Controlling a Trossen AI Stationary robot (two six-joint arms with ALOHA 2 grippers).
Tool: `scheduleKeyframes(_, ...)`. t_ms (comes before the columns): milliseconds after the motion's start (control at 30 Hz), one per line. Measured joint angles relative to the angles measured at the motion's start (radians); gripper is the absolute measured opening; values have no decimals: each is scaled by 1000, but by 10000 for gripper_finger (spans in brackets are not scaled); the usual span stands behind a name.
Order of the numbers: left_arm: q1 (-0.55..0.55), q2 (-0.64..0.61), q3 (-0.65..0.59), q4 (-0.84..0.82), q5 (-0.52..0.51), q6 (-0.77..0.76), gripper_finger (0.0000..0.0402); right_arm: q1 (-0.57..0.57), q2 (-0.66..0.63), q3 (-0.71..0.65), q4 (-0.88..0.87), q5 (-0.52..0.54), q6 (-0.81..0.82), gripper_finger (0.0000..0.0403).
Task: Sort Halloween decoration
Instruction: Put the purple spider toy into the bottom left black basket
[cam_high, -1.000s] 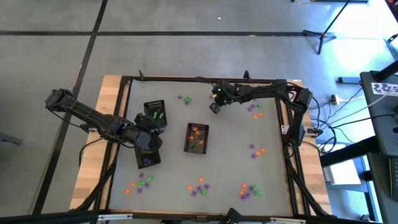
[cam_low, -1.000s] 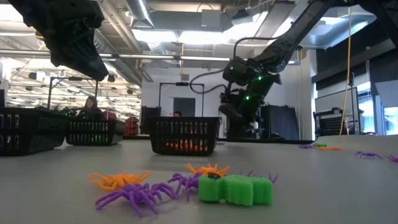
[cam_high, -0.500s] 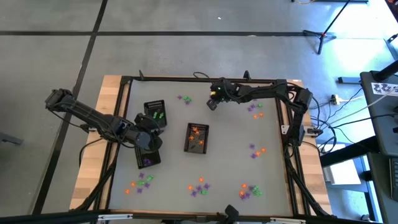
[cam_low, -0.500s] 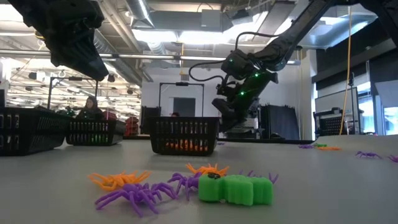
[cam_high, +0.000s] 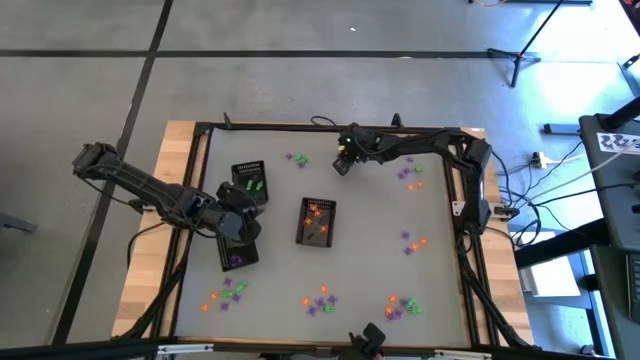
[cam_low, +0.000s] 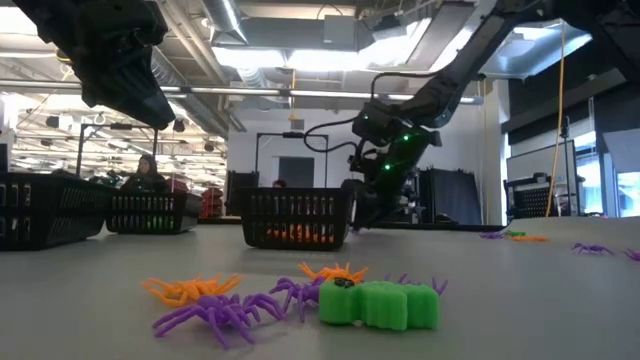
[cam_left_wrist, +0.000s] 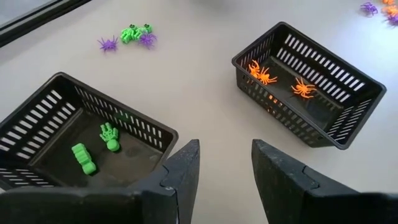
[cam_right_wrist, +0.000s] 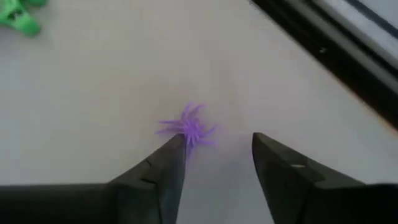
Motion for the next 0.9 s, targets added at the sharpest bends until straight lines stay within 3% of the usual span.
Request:
scheduleKeyframes(167, 0, 0, 0, 3, 1, 0, 137, 1, 33, 77, -93, -52, 0, 109)
scheduleKeyframes(333, 0, 0, 0, 8, 2, 0, 137, 1, 48, 120, -155, -108, -22, 15)
scheduleKeyframes(600, 0, 0, 0, 8, 3, 0, 137, 27, 20, 123, -186, -97, -37, 4)
scheduleKeyframes(900, 0, 0, 0, 8, 3, 0, 137, 166, -97, 123, -192, -21, -60, 1)
